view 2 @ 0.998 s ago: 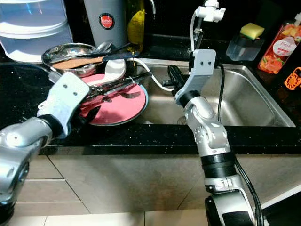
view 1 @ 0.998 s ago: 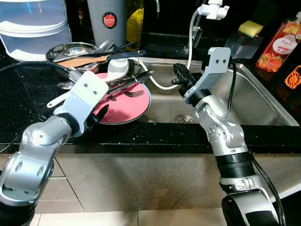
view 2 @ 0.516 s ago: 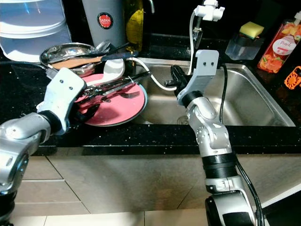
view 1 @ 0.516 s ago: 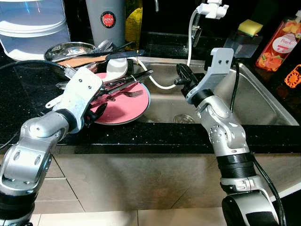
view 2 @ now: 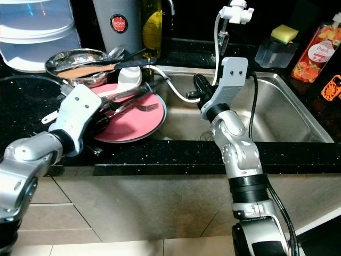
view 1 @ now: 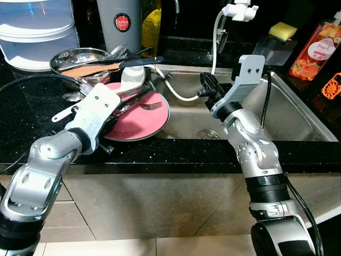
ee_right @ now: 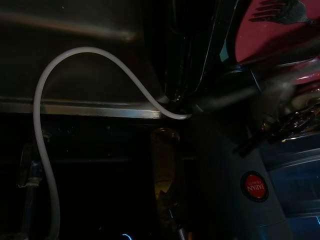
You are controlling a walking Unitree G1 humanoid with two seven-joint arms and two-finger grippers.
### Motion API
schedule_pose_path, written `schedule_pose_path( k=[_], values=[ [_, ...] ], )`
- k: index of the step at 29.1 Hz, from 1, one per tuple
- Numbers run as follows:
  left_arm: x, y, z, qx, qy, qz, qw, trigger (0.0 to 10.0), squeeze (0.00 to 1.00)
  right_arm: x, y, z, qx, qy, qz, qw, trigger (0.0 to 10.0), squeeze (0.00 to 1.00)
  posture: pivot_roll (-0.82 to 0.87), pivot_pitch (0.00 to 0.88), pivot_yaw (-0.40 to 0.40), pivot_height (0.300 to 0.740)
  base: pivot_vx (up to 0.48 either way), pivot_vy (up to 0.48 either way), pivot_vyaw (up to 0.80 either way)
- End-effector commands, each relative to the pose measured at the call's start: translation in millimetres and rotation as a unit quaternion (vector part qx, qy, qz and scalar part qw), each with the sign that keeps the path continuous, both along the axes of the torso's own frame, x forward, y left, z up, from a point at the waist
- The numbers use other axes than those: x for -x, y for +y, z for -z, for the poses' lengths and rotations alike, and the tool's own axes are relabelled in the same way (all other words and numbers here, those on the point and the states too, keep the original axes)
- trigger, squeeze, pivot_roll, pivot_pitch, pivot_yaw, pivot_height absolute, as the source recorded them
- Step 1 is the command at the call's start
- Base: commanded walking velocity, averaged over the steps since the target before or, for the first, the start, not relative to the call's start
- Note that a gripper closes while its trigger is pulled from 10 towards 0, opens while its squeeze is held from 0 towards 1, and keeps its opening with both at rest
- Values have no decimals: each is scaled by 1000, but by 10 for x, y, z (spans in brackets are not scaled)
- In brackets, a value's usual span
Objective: Kitchen organization
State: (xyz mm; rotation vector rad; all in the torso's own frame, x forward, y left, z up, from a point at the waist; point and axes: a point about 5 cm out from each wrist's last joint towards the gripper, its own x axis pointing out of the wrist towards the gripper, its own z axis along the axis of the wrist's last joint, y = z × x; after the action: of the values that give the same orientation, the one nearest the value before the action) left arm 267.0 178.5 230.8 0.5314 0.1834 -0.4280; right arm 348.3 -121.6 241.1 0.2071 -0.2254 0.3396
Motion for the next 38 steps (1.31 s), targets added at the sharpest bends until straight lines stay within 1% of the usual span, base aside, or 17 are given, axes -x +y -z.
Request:
schedule_pose_path(
  k=[1,3,4,5,10,12,15,16,20,22,26,29,31,32,33,36,38],
  values=[
    [7,42,37,-24,6,-6,1000,0,0,8,-55,15,-3,4,9,1000,10000,0,302,0,-95,740,0,0,0],
    [9,43,22,-26,2,-7,1000,0,0,9,-53,14,-3,4,8,1000,10000,0,303,0,-96,740,0,0,0],
    [4,47,4,-26,-5,-11,1000,10000,0,10,-51,15,-3,4,8,1000,10000,0,303,0,-96,740,0,0,0],
    [4,47,4,-26,-5,-11,1000,10000,0,10,-51,15,-3,4,8,1000,10000,0,303,0,-96,740,0,0,0],
    [0,-40,-126,-12,-67,15,998,10000,0,9,-44,24,-2,5,6,1000,10000,0,304,0,-101,740,0,0,0],
    [48,-138,-188,6,-92,51,994,10000,0,11,-28,25,-2,5,4,1000,10000,0,304,0,-101,740,0,0,0],
    [99,-225,-242,25,-108,89,990,10000,0,9,-23,25,-2,6,3,1000,10000,0,301,0,-103,740,0,0,0],
    [99,-225,-242,25,-108,89,990,10000,0,9,-23,25,-2,6,3,1000,10000,0,301,0,-103,740,0,0,0],
    [180,-317,-195,62,-81,146,984,10000,0,9,-23,27,-2,6,3,1000,10000,0,299,0,-102,740,0,0,0],
    [188,-323,-189,66,-79,151,983,10000,0,8,-23,27,-2,6,3,1000,10000,0,299,0,-102,740,0,0,0],
    [306,-387,-59,130,-22,201,971,10000,0,11,-38,26,-3,5,6,1000,10000,0,292,0,-95,740,0,0,0],
    [331,-396,-40,144,-21,209,967,10000,0,14,-45,27,-4,5,7,1000,10000,0,292,0,-95,740,0,0,0],
    [326,-394,-46,141,-26,207,968,10000,0,12,-50,30,-13,8,6,1000,10000,0,291,0,-97,740,0,0,0],
    [317,-386,-38,133,-28,205,969,10000,0,9,-45,40,-41,21,-8,999,10000,0,291,0,-97,740,0,0,0],
    [317,-386,-38,133,-28,205,969,10000,0,9,-45,40,-41,21,-8,999,10000,0,291,0,-97,740,0,0,0],
    [309,-390,-52,125,-39,208,969,10000,0,21,-19,37,-122,49,-60,990,10000,0,292,0,-100,740,0,0,0],
    [313,-395,-64,127,-41,210,969,10000,0,27,-13,31,-136,53,-70,987,10000,0,292,0,-100,740,0,0,0]
  ],
)
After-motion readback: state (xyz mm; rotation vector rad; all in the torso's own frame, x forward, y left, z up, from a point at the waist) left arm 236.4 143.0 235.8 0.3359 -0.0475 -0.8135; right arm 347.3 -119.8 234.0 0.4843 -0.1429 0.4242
